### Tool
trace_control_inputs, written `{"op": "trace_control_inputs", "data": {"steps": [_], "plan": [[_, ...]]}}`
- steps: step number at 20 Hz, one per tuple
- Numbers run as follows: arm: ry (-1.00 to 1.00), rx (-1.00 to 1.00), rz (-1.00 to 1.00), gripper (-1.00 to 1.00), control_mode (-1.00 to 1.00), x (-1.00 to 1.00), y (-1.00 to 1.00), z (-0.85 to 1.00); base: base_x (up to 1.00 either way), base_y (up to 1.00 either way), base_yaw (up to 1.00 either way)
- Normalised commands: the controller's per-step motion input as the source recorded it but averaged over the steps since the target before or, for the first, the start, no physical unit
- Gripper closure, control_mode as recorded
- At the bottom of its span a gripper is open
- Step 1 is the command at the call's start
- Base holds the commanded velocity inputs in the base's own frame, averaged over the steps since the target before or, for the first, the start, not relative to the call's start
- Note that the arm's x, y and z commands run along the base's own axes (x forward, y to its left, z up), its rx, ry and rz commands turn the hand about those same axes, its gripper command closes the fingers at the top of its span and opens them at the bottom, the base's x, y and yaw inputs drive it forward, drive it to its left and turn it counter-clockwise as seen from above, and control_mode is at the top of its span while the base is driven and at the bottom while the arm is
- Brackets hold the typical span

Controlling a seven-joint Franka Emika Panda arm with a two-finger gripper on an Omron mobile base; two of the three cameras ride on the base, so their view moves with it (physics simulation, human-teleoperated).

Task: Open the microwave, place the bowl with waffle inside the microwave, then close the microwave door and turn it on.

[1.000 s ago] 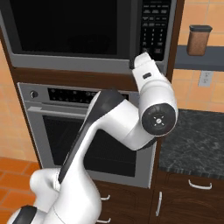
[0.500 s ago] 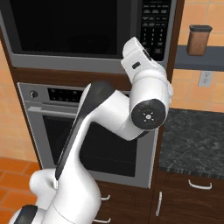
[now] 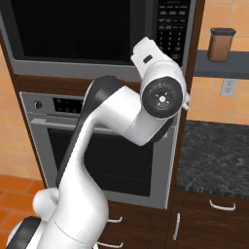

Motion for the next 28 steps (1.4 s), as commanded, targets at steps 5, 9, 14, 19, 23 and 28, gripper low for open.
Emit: {"op": "trace_control_inputs", "data": {"steps": [5,9,14,19,23,28], "plan": [[0.12,0.08,0.00,1.00,-1.00,0.08,0.18,0.00,0.00,0.00,0.00],[0.00,0.15,0.00,1.00,-1.00,0.19,0.14,0.00,0.00,0.00,0.00],[0.00,0.10,0.00,1.00,-1.00,0.20,0.11,-0.11,0.00,0.00,0.00],[-0.02,0.01,0.00,1.00,-1.00,0.28,0.13,-0.23,0.00,0.00,0.00],[-0.05,0.10,0.00,1.00,-1.00,0.38,0.00,-0.14,0.00,0.00,0.00],[-0.05,0.15,0.00,1.00,-1.00,0.34,0.00,-0.05,0.00,0.00,0.00]]}}
